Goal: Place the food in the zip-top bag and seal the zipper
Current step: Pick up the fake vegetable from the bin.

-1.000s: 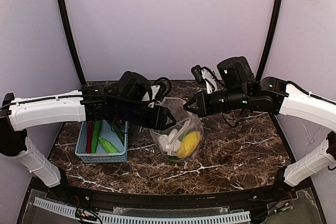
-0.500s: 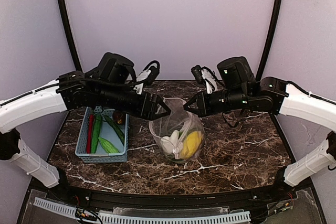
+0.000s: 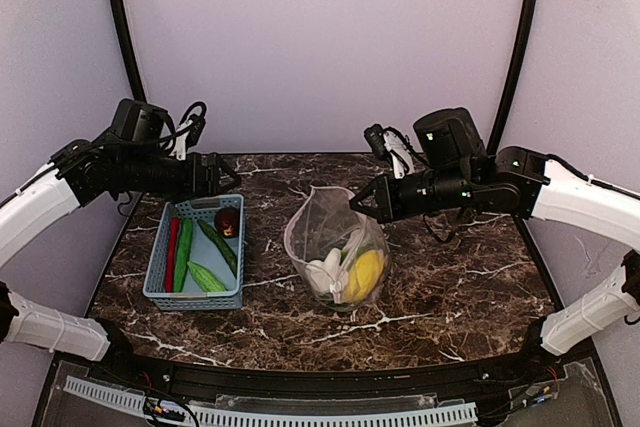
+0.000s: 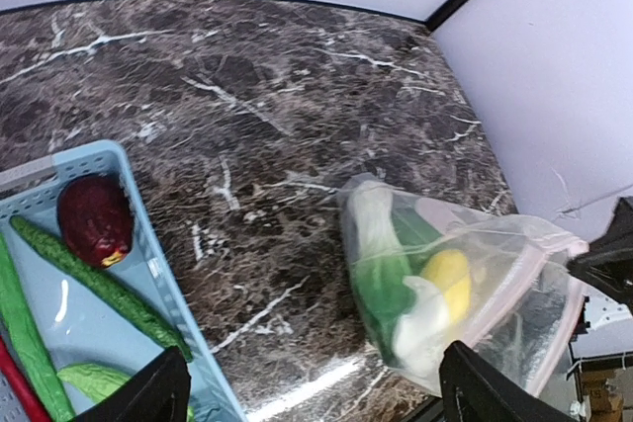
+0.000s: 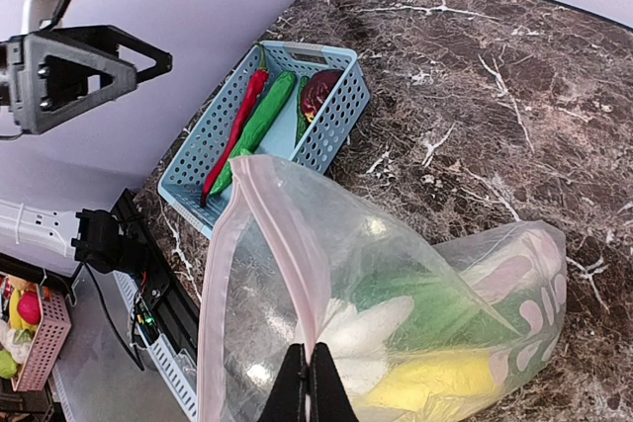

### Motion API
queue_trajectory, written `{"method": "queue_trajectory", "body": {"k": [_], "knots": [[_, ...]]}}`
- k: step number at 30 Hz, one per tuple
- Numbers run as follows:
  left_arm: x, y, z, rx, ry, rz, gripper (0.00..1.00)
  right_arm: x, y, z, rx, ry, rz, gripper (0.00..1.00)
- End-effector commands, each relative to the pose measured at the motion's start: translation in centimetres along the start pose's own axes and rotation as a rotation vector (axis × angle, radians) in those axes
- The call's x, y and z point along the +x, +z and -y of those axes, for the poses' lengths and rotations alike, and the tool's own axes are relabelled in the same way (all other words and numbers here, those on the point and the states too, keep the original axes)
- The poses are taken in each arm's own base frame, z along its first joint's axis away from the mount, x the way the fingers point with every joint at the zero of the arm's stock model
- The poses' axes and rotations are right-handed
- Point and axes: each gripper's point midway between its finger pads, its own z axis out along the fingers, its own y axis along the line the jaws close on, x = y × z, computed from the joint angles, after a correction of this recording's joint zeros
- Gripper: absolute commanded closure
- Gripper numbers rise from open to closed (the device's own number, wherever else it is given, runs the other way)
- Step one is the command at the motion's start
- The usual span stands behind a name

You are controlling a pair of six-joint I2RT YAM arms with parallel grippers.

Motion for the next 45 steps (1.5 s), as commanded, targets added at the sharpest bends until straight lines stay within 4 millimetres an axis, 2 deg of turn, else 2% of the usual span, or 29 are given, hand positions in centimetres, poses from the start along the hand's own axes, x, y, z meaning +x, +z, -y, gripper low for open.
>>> {"method": "queue_trajectory", "body": {"k": [1, 2, 4, 5, 6, 7, 10, 11, 12, 15, 22, 28, 40, 45], "knots": [[2.5, 1.5, -5.2, -0.122, -0.077, -0.074, 0.12, -1.0, -0.1, -0.9, -0.027, -0.019, 0.04, 1.0], [3.1, 1.7, -6.9, -0.165, -0.101, -0.075, 0.11, -1.0, -0.1, -0.9, -0.027, -0.019, 0.04, 1.0], [4.0, 2.1, -9.1, -0.214, -0.138, -0.067, 0.11, -1.0, -0.1, -0.8, -0.024, -0.018, 0.042, 1.0], [5.1, 2.4, -10.6, -0.257, -0.165, -0.076, 0.11, -1.0, -0.1, -0.8, -0.023, -0.02, 0.043, 1.0], [5.1, 2.4, -11.1, -0.266, -0.181, -0.058, 0.1, -1.1, -0.1, -0.8, -0.023, -0.021, 0.043, 1.0], [6.1, 2.6, -12.3, -0.3, -0.201, -0.066, 0.1, -1.1, 0.0, -0.8, -0.023, -0.021, 0.043, 1.0], [7.5, 2.7, -14.0, -0.323, -0.258, -0.051, 0.1, -1.0, 0.1, -0.9, -0.028, -0.022, 0.039, 1.0], [8.6, 2.9, -14.8, -0.339, -0.277, -0.066, 0.1, -1.0, 0.1, -0.9, -0.026, -0.022, 0.039, 1.0], [8.7, 3.0, -14.9, -0.334, -0.291, -0.052, 0.1, -1.0, 0.1, -0.9, -0.027, -0.023, 0.038, 1.0], [10.7, 3.7, -16.2, -0.352, -0.328, -0.072, 0.12, -1.0, 0.2, -0.8, -0.025, -0.024, 0.039, 1.0], [14.7, 5.3, -17.9, -0.365, -0.399, -0.123, 0.19, -0.9, 0.2, -1.0, -0.032, -0.022, 0.036, 1.0], [16.7, 6.7, -18.3, -0.331, -0.439, -0.148, 0.23, -1.0, 0.1, -0.9, -0.03, -0.024, 0.041, 1.0], [17.6, 8.2, -18.7, -0.314, -0.451, -0.165, 0.29, -0.9, 0.3, -0.9, -0.03, -0.023, 0.033, 1.0], [17.8, 8.4, -19.1, -0.338, -0.454, -0.174, 0.35, -0.9, 0.1, -0.8, -0.023, -0.023, 0.037, 1.0]]}}
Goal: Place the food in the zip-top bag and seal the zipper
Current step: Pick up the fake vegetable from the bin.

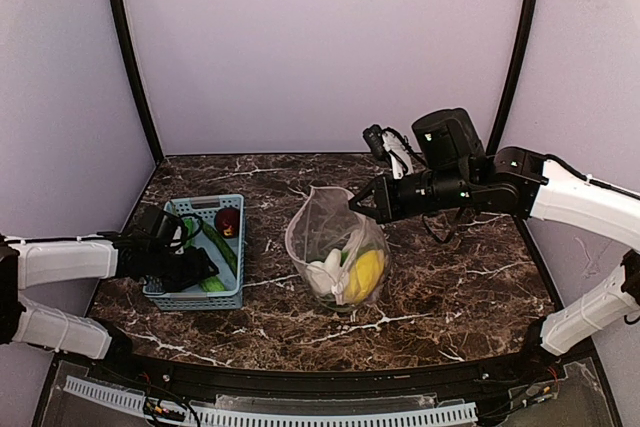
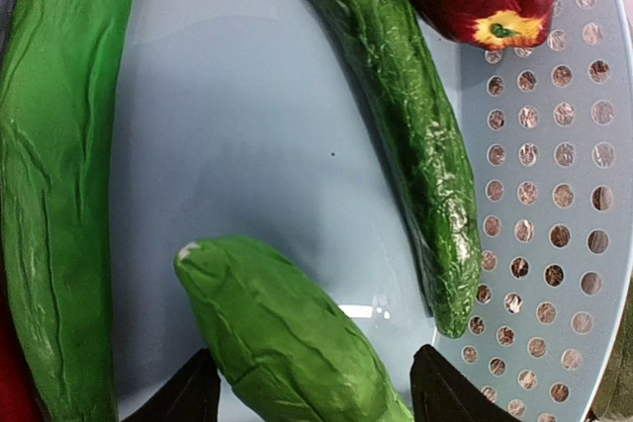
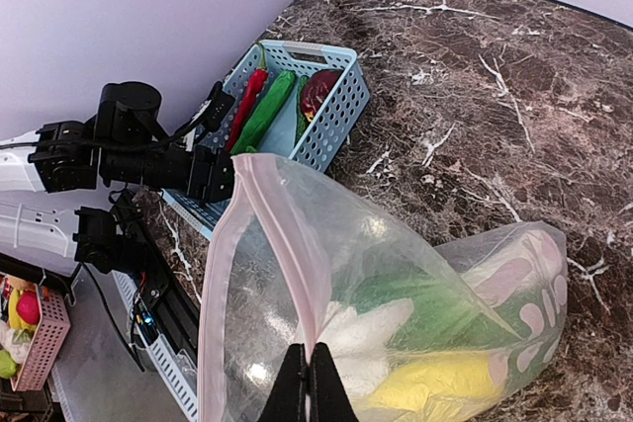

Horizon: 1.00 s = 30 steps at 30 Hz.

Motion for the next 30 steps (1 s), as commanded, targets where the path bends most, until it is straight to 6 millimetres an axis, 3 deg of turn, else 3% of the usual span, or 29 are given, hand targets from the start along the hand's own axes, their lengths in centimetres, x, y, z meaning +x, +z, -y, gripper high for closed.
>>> {"method": "queue_trajectory", "body": {"k": [1, 20, 30], "knots": [[-0.2, 0.3, -0.3, -0.012, -0.007, 0.004, 0.35, -1.0, -0.2, -0.9, -0.025, -0.022, 0.041, 1.0], [-0.3, 0.4, -0.9, -0.036, -0.004, 0.02, 0.49, -0.9, -0.5, -0.7, -0.019, -0.022, 0.045, 1.0], [-2.8, -4.5, 2.1, 0.031, 0.054, 0.116, 0.51, -1.1, -0.8, -0.8, -0.018, -0.019, 0.051, 1.0]]}}
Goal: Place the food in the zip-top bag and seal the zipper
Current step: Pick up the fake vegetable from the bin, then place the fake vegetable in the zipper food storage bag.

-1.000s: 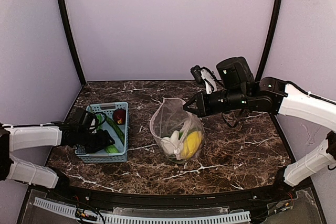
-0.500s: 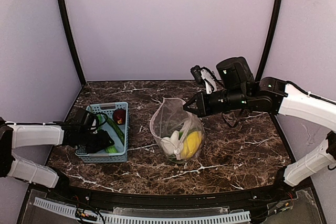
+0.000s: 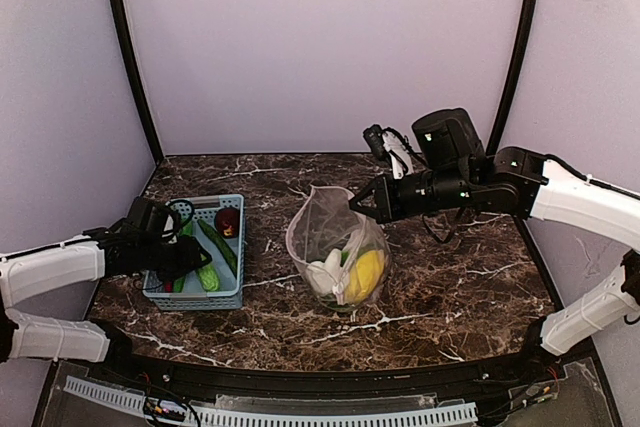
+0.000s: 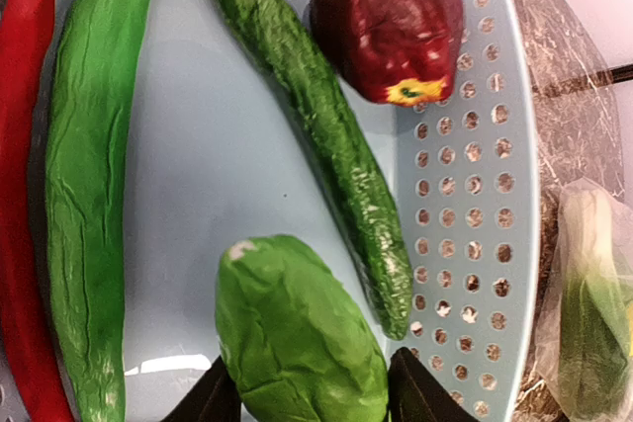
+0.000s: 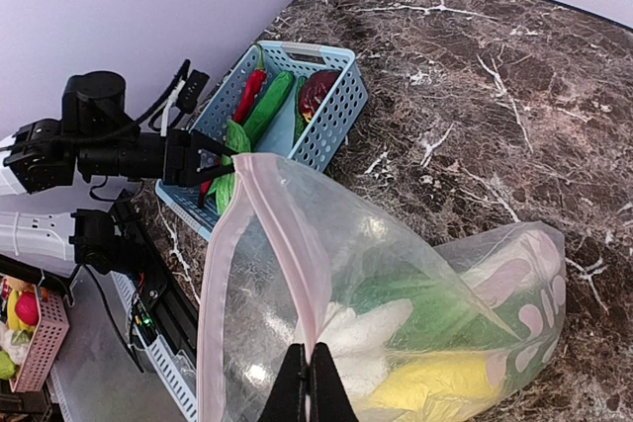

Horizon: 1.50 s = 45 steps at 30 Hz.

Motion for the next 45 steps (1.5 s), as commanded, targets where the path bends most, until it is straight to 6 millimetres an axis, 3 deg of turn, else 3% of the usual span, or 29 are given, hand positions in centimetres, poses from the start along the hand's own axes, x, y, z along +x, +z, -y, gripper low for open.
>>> {"method": "queue_trajectory", "body": {"k": [1, 7, 11, 17, 20, 28, 33, 37, 45], "knots": [[-1.3, -2.6, 0.9, -0.004, 0.047, 0.027, 0.51, -1.1, -0.8, -0.9, -0.025, -0.019, 0.049, 1.0], [-2.4, -5.6, 2.9, 0.084, 0.104, 0.097, 0.51, -1.0, -0.8, -0.9, -0.027, -0.018, 0.048, 1.0], [-2.8, -8.2, 6.4, 0.243, 0.216, 0.118, 0.53, -1.1, -0.9, -0.9, -0.027, -0.018, 0.052, 1.0], [-0.6, -11.5, 12.0, 0.49, 0.334, 0.03, 0.53, -0.9, -0.5, -0.9, -0.031, -0.011, 0.04, 1.0], [0.5, -12.1, 14.4, 0.529, 0.375, -0.007, 0.53, -0.9, -0.3, -1.1, -0.037, -0.01, 0.037, 1.0], [2.2, -15.9, 23.6, 0.684, 0.523, -0.037, 0.53, -0.9, -0.2, -1.3, -0.047, -0.006, 0.031, 1.0], [4.0, -16.2, 28.3, 0.729, 0.607, -0.07, 0.54, -1.0, -0.4, -1.3, -0.047, -0.006, 0.037, 1.0], [3.5, -16.9, 31.8, 0.788, 0.622, 0.018, 0.54, -1.1, -0.5, -1.4, -0.052, -0.006, 0.045, 1.0], [3.3, -14.6, 34.3, 0.788, 0.637, 0.114, 0.55, -1.1, -0.6, -1.5, -0.06, -0.006, 0.044, 1.0]]}}
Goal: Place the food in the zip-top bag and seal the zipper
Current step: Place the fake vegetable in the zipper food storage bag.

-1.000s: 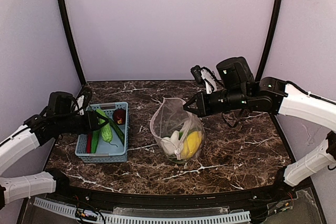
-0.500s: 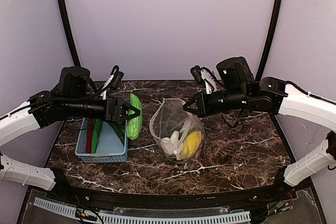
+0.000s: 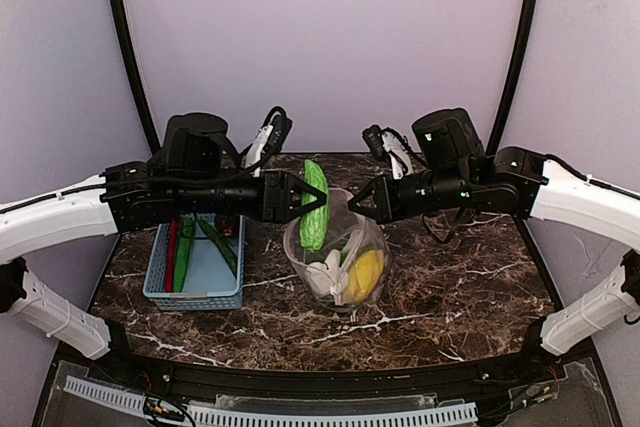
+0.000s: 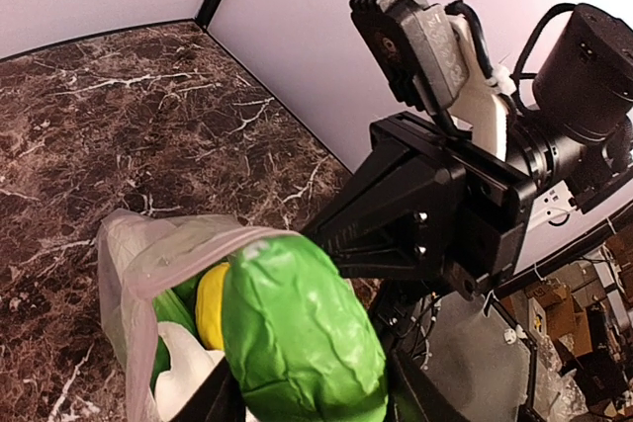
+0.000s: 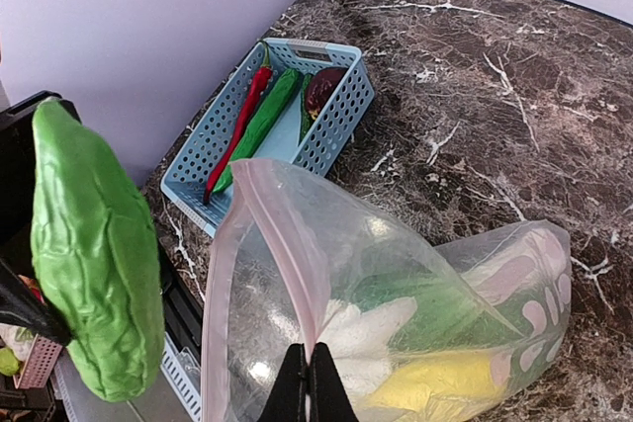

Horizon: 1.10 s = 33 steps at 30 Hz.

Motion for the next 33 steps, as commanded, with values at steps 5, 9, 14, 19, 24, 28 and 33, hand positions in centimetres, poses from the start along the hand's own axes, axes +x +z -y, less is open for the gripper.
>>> {"method": "queue_trajectory", "body": {"k": [5, 9, 14, 19, 24, 28, 33], "knots": [[-0.8, 1.3, -0.6, -0.095, 0.098, 0.103, 0.56, -1.5, -1.0, -1.3, -0.039, -0.009, 0.067, 1.0], [0.4, 1.7, -1.8, -0.144, 0.098, 0.105, 0.56, -1.6, -1.0, -1.2, -0.037, -0.002, 0.073, 1.0], [3.0, 3.0, -2.9, -0.164, 0.07, 0.033, 0.56, -1.7, -0.9, -1.2, -0.034, 0.0, 0.073, 1.0], [5.1, 3.7, -3.7, -0.188, 0.053, -0.041, 0.56, -1.7, -0.9, -1.2, -0.033, 0.001, 0.075, 1.0], [5.8, 4.2, -3.9, -0.198, 0.045, -0.078, 0.53, -1.7, -0.7, -1.2, -0.034, 0.003, 0.072, 1.0], [6.2, 5.0, -4.3, -0.218, 0.04, -0.117, 0.51, -1.6, -0.5, -1.3, -0.04, 0.003, 0.066, 1.0], [6.5, 5.9, -4.6, -0.25, 0.039, -0.169, 0.51, -1.6, -0.5, -1.3, -0.04, 0.004, 0.066, 1.0]]}}
